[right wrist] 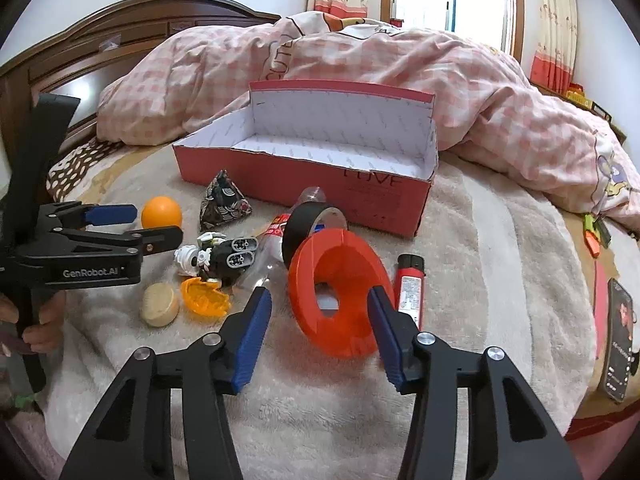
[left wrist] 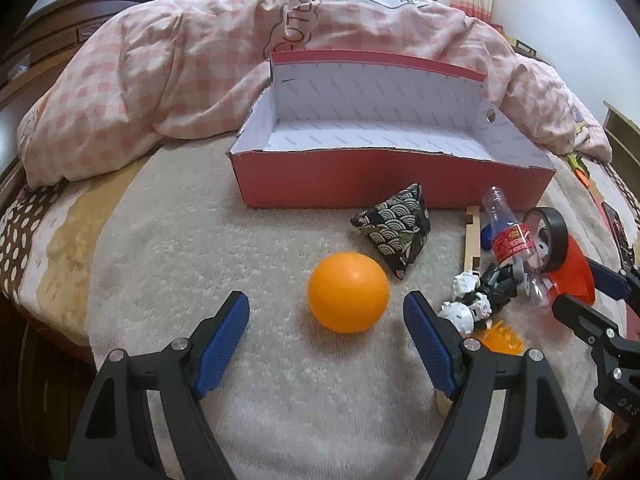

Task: Organize objects
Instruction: 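Grasp the orange ball with the left tool while the right tool grasps the red disc, then lift the orange ball with the left tool while the right tool lifts the red disc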

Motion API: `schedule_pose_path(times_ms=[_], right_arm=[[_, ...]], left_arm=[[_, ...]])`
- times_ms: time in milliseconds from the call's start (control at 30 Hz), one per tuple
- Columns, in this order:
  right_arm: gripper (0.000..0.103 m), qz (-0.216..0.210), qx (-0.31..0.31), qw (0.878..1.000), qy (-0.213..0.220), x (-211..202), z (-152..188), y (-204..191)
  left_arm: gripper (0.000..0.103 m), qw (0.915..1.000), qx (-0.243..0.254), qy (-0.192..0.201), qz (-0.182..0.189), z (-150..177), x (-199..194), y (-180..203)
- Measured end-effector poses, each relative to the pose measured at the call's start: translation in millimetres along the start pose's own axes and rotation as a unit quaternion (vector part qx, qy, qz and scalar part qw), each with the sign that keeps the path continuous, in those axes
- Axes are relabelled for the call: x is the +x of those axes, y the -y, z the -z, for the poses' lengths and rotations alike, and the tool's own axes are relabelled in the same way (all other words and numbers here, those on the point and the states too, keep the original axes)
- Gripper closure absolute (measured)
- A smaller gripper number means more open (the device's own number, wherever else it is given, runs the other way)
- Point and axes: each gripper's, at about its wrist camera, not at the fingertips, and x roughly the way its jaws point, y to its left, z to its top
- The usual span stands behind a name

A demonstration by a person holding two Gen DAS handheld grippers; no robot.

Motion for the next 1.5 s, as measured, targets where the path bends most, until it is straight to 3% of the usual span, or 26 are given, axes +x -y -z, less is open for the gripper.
schedule_pose_path(times_ms=[367, 600, 967, 1033, 1267, 1500], right_arm=[[0.055, -0.011, 0.017, 1.0, -0.006, 8.8, 3.8, 2.4], [0.07, -0.016, 0.021, 1.0, -0.006, 10.7, 3.9, -0.3], [0.071, -0.012, 0.026, 1.0, -0.007, 13.9, 5.0, -4.9], [0.071, -0.01, 0.024, 1.0, -0.007, 13.3, 5.1, -5.3], [0.08, -0.02, 0.035, 0.999, -0.005, 11.8, 4.8, -4.0], [0.084, -0.02, 0.037, 0.999, 0.0, 7.1, 5.3, -5.2]], left_arm=[[0.023, 1.0, -0.003, -0.009, -0.002, -2.4, 15.5, 2.1], [0.023, 1.0, -0.001, -0.008, -0.005, -1.9, 16.7, 3.9], [0.023, 0.9999, 0.002, -0.007, -0.01, -1.4, 20.3, 7.0], [0.028, 0.9999, 0.003, -0.003, -0.009, -0.7, 18.6, 7.8], [0.062, 0.9999, 0.012, 0.005, 0.001, -0.8, 12.8, 9.0], [0.065, 0.9999, 0.013, 0.007, 0.005, -0.2, 7.2, 5.5]])
